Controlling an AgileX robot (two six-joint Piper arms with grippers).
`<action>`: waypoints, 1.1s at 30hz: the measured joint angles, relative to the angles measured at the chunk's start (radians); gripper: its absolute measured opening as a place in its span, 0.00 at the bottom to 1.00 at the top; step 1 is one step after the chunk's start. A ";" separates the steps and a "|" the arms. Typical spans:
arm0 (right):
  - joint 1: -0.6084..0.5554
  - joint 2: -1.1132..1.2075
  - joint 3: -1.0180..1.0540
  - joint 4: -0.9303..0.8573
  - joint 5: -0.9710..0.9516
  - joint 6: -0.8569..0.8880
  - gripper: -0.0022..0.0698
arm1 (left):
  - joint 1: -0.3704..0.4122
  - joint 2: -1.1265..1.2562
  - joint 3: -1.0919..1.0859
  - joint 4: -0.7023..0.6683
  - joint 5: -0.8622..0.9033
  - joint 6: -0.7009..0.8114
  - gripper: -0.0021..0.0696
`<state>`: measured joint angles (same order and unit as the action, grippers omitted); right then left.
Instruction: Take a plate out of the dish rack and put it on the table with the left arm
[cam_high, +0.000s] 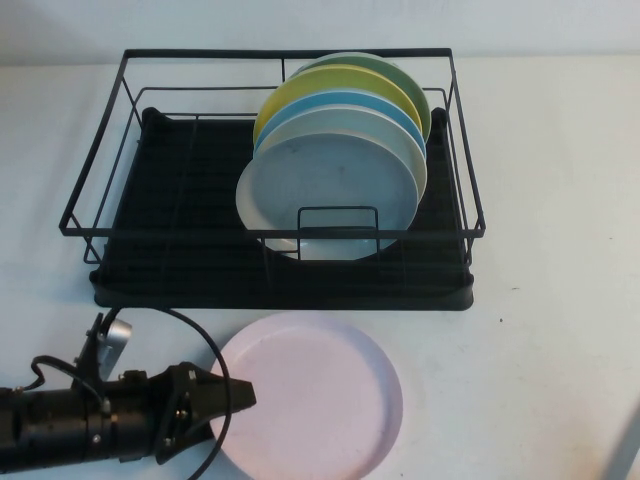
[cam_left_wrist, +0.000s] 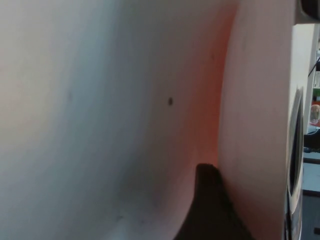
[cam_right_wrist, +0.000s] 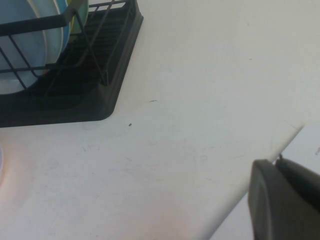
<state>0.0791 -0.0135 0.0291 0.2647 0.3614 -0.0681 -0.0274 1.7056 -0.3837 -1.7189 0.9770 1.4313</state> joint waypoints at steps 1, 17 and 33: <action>0.000 0.000 0.000 0.000 0.000 0.000 0.00 | 0.000 -0.012 0.000 0.000 0.000 0.002 0.58; 0.000 0.000 0.000 0.000 0.000 0.000 0.00 | 0.000 -0.209 0.000 0.084 -0.190 -0.074 0.58; 0.000 0.000 0.000 0.000 0.000 0.000 0.00 | 0.000 -0.754 0.006 0.210 -0.266 -0.005 0.03</action>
<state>0.0791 -0.0135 0.0291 0.2647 0.3614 -0.0681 -0.0274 0.9516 -0.3778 -1.5086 0.7105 1.4261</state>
